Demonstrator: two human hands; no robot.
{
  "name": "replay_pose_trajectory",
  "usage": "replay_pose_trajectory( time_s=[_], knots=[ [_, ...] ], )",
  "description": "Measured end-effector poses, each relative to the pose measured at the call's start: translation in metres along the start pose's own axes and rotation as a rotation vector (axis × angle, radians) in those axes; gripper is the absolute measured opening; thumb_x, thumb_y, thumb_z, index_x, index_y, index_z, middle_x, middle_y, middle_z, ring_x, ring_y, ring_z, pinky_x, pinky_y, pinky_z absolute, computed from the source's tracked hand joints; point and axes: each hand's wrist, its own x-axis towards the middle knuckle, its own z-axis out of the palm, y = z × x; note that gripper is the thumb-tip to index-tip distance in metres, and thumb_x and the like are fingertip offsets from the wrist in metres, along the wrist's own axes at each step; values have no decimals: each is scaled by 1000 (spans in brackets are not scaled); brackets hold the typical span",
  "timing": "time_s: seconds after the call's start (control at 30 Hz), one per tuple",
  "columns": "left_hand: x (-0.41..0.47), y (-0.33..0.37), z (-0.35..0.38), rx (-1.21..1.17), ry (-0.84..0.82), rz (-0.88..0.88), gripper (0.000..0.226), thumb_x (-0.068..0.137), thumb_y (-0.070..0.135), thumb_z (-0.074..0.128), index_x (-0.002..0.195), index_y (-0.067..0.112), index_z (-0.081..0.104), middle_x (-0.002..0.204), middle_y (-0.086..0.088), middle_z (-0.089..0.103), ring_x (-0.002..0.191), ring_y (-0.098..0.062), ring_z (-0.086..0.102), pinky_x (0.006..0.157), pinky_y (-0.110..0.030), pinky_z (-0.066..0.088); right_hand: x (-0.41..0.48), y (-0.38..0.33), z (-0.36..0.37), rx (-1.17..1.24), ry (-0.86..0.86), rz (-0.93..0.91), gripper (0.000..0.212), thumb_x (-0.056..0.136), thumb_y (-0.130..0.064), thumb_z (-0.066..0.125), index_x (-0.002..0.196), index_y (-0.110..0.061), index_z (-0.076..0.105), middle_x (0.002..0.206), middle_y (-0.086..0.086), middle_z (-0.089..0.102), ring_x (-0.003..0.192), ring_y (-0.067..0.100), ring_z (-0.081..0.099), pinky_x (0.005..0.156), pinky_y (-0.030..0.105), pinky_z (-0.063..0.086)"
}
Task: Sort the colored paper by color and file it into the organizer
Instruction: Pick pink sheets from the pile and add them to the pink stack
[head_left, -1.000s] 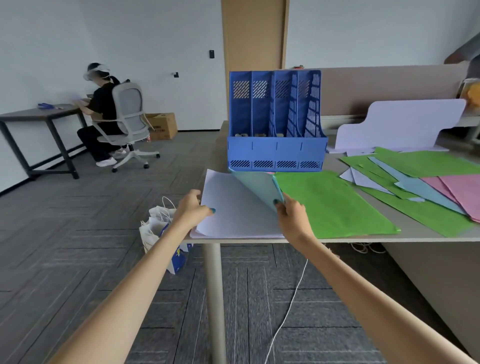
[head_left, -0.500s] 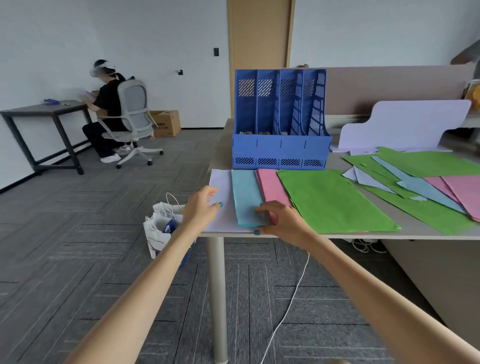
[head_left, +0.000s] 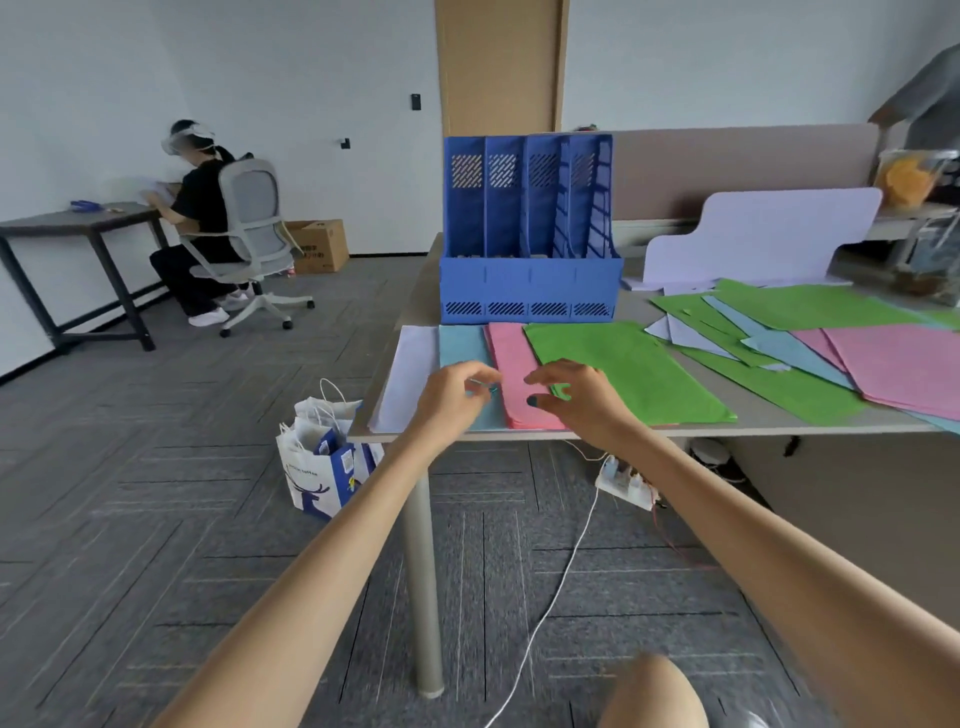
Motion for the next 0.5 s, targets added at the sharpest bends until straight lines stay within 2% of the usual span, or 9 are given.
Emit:
replay_pose_trajectory(
  time_s=[0.13,0.23,0.33,0.5],
  knots=[
    [3,35,38,-51,-33,66,23,89,-2,59,106,10,69,106,2,68,96,-7,61,88,-15,49,-25,29,-46,-16,63,22,24,85,-10,68,109,-14,69,112,-1,68,98,9,62,91,32,50],
    [16,57,75,-43,-74,92,26,90,-4,56,109,9,67,108,3,67,96,-5,59,80,0,43,-38,61,-77,0,131,58,22,85,-5,65,106,-12,70,105,-2,70,92,7,63,90,29,51],
    [40,74,110,-31,-101,119,26,90,-2,55,109,12,67,111,3,67,99,-6,60,78,0,42,-34,102,-99,19,201,73,19,84,-1,62,98,-10,72,96,-1,72,86,9,64,87,29,51],
    [99,90,159,-32,-151,114,25,91,0,56,108,13,68,110,7,68,98,-1,60,78,2,41,2,174,-124,11,217,91,21,83,0,61,93,-13,73,84,-8,69,79,7,63,83,29,53]
  ],
)
